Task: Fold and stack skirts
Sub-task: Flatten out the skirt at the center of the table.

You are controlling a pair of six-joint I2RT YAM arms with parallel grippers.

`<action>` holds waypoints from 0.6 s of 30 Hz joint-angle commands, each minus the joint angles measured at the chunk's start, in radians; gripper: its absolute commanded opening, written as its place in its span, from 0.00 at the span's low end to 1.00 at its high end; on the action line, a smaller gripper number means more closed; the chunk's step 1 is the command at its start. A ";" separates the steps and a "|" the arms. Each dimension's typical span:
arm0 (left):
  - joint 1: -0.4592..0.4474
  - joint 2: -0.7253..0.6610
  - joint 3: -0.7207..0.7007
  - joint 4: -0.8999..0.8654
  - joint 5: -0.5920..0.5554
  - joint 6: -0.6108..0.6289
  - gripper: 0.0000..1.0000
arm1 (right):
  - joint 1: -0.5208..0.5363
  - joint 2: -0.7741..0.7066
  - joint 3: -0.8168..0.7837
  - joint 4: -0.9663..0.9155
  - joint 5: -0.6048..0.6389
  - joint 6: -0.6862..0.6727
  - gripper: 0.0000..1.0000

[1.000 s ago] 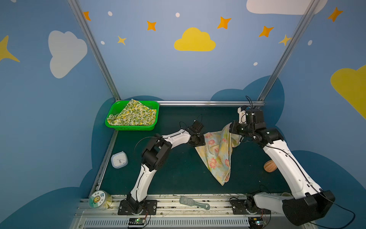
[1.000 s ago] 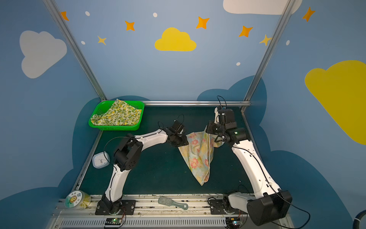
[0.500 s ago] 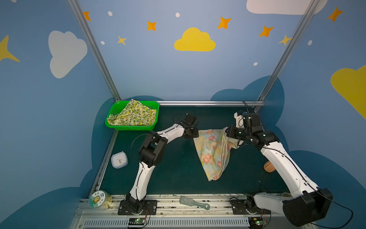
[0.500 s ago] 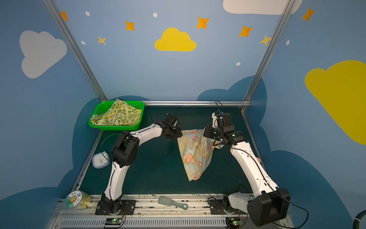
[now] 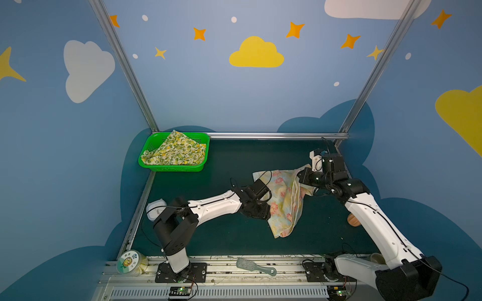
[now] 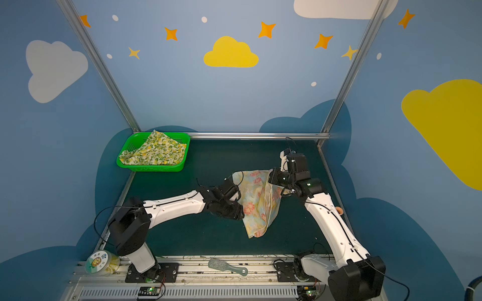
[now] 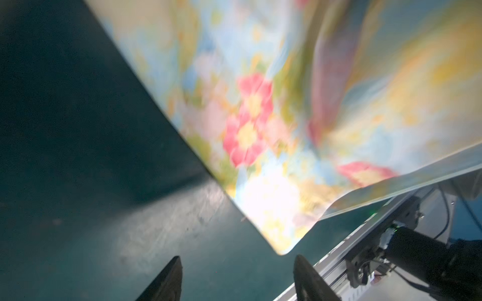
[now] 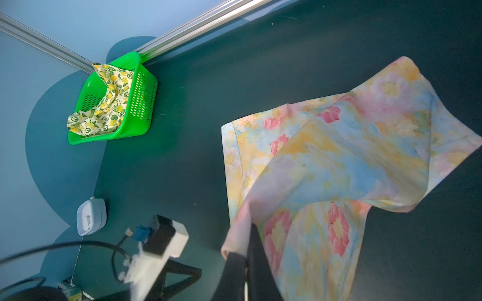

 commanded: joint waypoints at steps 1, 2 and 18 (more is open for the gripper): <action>-0.032 0.015 -0.017 0.027 0.053 -0.107 0.68 | -0.002 -0.016 -0.019 0.037 0.012 -0.008 0.00; -0.042 0.023 -0.018 0.043 0.064 -0.120 0.68 | -0.003 -0.019 -0.026 0.041 0.012 -0.006 0.00; -0.051 0.191 -0.001 0.230 0.250 -0.286 0.61 | -0.005 -0.077 -0.047 0.007 0.042 -0.030 0.00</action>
